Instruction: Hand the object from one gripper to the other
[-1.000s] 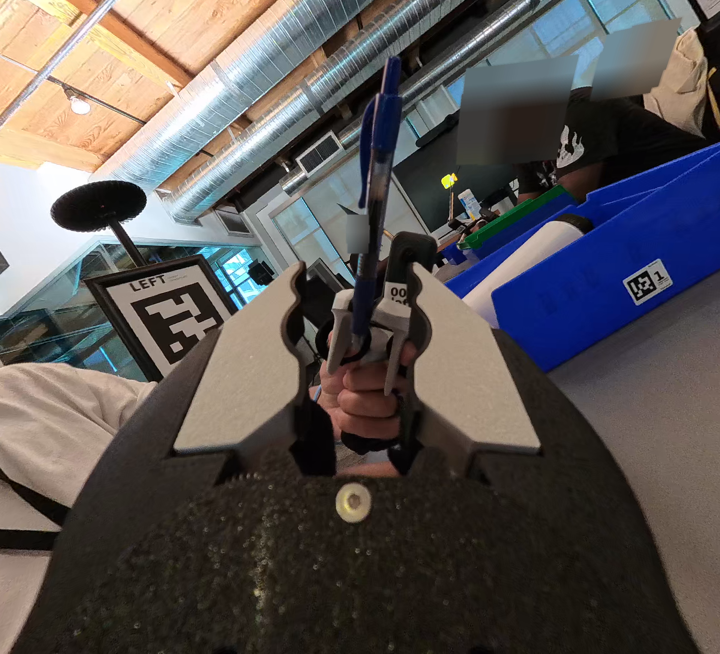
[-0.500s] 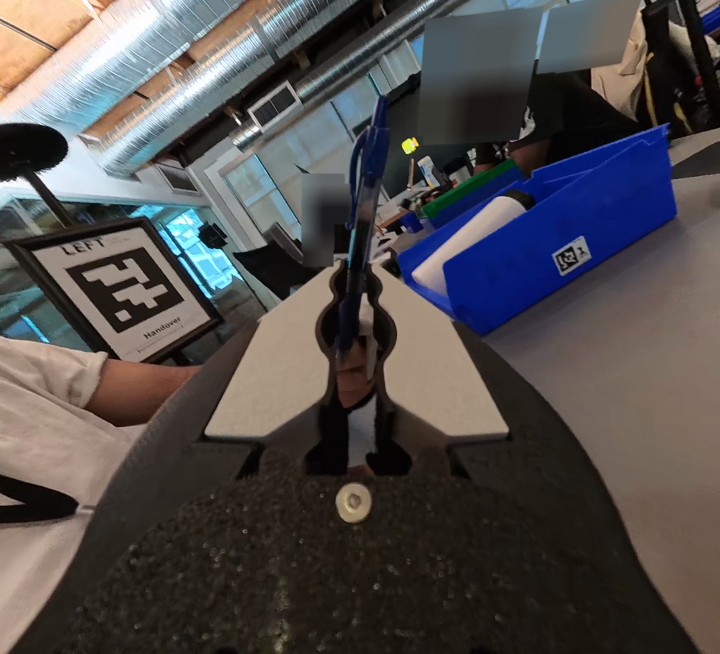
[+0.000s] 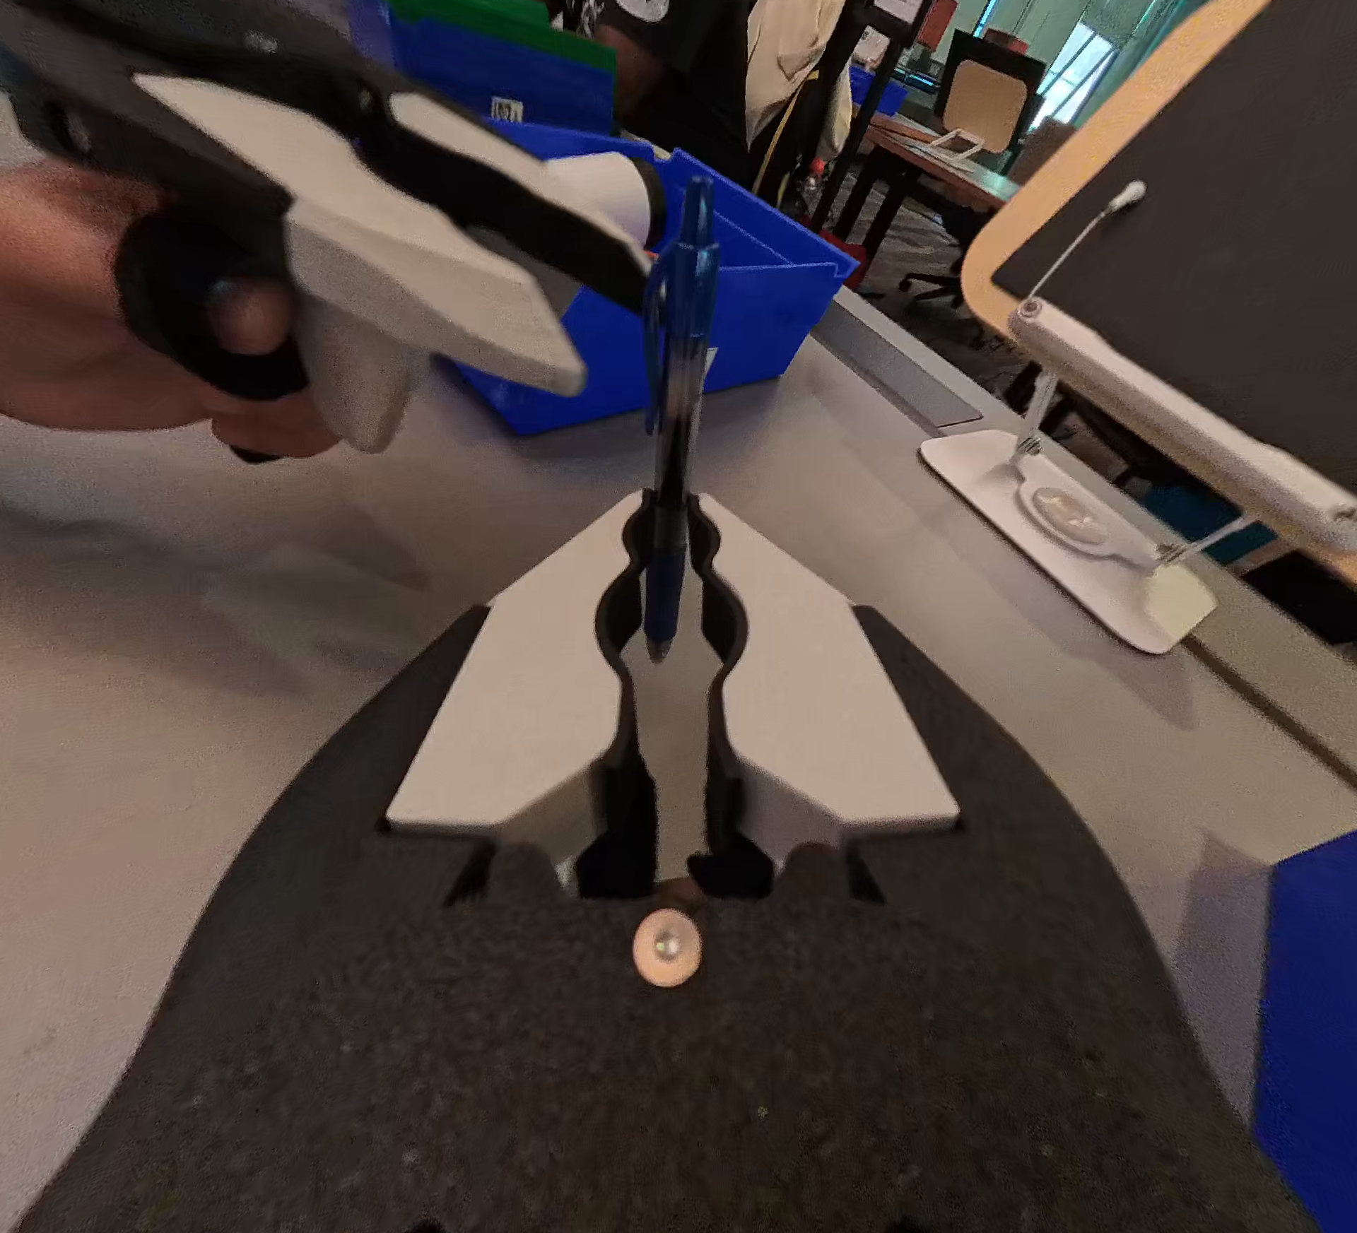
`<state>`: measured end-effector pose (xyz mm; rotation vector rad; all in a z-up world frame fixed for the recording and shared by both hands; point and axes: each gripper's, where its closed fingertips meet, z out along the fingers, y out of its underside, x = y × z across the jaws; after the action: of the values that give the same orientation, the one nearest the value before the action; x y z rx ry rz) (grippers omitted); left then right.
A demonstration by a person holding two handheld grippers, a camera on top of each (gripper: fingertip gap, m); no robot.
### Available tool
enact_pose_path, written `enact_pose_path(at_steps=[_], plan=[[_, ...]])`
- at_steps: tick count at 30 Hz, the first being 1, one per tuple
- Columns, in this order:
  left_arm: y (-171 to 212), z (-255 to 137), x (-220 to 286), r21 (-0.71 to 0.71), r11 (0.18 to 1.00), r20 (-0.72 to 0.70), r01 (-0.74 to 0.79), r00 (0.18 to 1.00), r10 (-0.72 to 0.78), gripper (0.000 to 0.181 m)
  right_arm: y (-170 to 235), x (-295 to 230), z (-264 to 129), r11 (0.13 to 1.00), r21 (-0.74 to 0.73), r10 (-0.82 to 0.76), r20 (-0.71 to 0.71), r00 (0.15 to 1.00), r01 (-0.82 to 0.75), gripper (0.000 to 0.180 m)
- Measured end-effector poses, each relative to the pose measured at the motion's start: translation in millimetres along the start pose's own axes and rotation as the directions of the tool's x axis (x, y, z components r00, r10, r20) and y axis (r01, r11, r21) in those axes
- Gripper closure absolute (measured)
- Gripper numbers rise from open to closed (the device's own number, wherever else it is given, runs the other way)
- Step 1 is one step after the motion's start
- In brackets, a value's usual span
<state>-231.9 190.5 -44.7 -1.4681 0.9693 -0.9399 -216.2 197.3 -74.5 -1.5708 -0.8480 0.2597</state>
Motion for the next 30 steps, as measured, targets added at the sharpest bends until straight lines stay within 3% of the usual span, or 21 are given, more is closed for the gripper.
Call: enact_pose_path(at_steps=[3, 4, 5, 11, 14, 15, 16, 18, 20, 22, 23, 24, 28, 30], plan=[[-3.2, 1.2, 1.3, 0.014, 1.0, 0.008, -0.017, 1.0, 0.017, 0.139, -3.8, -15.3, 6.3, 0.998, -0.012, -0.062, -0.007, 0.998, 0.061, 0.172], [-2.1, 0.7, 2.4, 0.009, 1.0, -0.005, -0.018, 1.0, 0.018, 0.149, -3.8, -16.9, 7.8, 0.998, -0.018, -0.055, -0.012, 0.998, 0.055, 0.172], [-0.7, -0.3, 3.4, 0.0, 1.0, -0.017, -0.023, 1.0, 0.023, 0.171, -3.6, -18.3, 9.1, 0.999, -0.021, -0.045, -0.009, 0.999, 0.045, 0.172], [-0.3, -1.8, 1.2, -0.02, 0.999, -0.017, -0.039, 0.999, 0.039, 0.171, -2.6, -20.0, 11.3, 0.997, 0.042, 0.06, 0.025, 0.998, -0.061, 0.171], [-8.6, -6.3, -6.7, 0.012, 0.994, 0.048, -0.111, 0.993, 0.11, 0.171, 7.8, -17.5, 10.0, 0.985, 0.024, 0.169, 0.058, 0.984, -0.171, 0.147], [-11.0, -8.3, -8.6, 0.014, 0.988, 0.076, -0.156, 0.985, 0.155, 0.171, 12.6, -19.9, 10.2, 0.967, -0.015, 0.253, 0.113, 0.961, -0.253, 0.132], [-13.5, -10.3, -9.7, 0.016, 0.977, 0.106, -0.213, 0.972, 0.21, 0.171, 17.1, -21.3, 10.6, 0.933, -0.062, 0.36, 0.167, 0.918, -0.354, 0.114], [-17.9, -13.6, -5.4, 0.035, 0.941, 0.139, -0.336, 0.934, 0.328, 0.171, 22.9, -26.4, 9.5, 0.818, -0.166, 0.574, 0.285, 0.767, -0.551, 0.094], [-22.8, -14.9, 4.8, 0.072, 0.878, 0.167, -0.473, 0.873, 0.457, 0.171, 18.5, -31.2, 5.8, 0.643, -0.264, 0.75, 0.41, 0.52, -0.719, 0.073], [-23.6, -13.2, 20.1, 0.101, 0.795, 0.171, -0.598, 0.798, 0.578, 0.171, 0.6, -29.4, -3.4, 0.478, -0.307, 0.8, 0.538, 0.265, -0.823, 0.054], [-21.1, -11.0, 25.5, 0.093, 0.768, 0.168, -0.633, 0.771, 0.615, 0.171, -8.7, -24.9, -8.2, 0.438, -0.289, 0.785, 0.584, 0.206, -0.851, 0.049], [-17.7, -8.3, 30.1, 0.081, 0.757, 0.156, -0.648, 0.758, 0.633, 0.171, -13.8, -21.0, -10.2, 0.44, -0.255, 0.769, 0.602, 0.215, -0.861, 0.042], [-13.8, -1.3, 43.5, 0.092, 0.764, 0.117, -0.639, 0.769, 0.629, 0.171, -20.6, -19.2, -11.1, 0.601, -0.135, 0.695, 0.575, 0.431, -0.788, 0.034], [-14.9, 0.1, 48.1, 0.101, 0.768, 0.109, -0.633, 0.774, 0.624, 0.171, -18.0, -24.0, -9.6, 0.612, -0.153, 0.699, 0.564, 0.44, -0.776, 0.034]])
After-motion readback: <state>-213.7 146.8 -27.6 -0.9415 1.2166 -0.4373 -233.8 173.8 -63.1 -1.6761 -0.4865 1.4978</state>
